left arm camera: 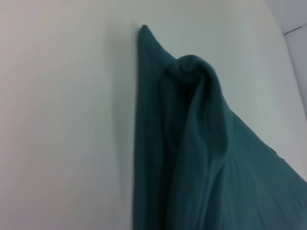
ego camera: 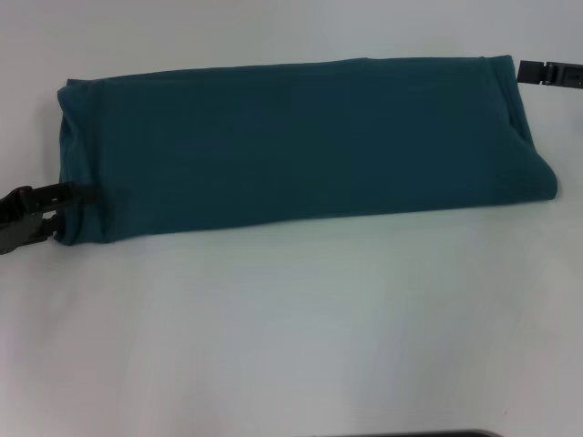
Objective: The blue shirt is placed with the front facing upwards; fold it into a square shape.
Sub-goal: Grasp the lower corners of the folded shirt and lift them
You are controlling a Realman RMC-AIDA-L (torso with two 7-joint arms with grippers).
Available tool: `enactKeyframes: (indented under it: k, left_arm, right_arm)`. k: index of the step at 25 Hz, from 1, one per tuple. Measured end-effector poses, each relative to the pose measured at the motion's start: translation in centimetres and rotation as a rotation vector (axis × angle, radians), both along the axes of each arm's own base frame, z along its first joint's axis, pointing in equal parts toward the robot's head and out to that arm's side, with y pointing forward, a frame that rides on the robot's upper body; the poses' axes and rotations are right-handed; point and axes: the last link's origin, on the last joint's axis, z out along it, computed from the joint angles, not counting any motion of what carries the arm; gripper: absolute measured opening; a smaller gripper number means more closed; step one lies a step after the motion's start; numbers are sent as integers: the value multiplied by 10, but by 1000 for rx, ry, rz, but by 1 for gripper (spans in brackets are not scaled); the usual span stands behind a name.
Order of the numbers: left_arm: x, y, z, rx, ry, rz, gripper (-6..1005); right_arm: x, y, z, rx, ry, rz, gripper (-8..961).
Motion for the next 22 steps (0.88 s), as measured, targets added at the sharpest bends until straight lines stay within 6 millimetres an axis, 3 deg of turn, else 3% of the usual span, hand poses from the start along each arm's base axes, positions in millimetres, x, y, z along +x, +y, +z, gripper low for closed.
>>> enactKeyframes:
  k: [7,22]
  left_arm:
    - [-6,-3,0,-10,-24,40,744]
    - [7,12,-6,-30,0,-5,690]
  right_arm:
    - [0,-1,1,1,4,1,809]
    - [1,-3,7,8,15,1,802]
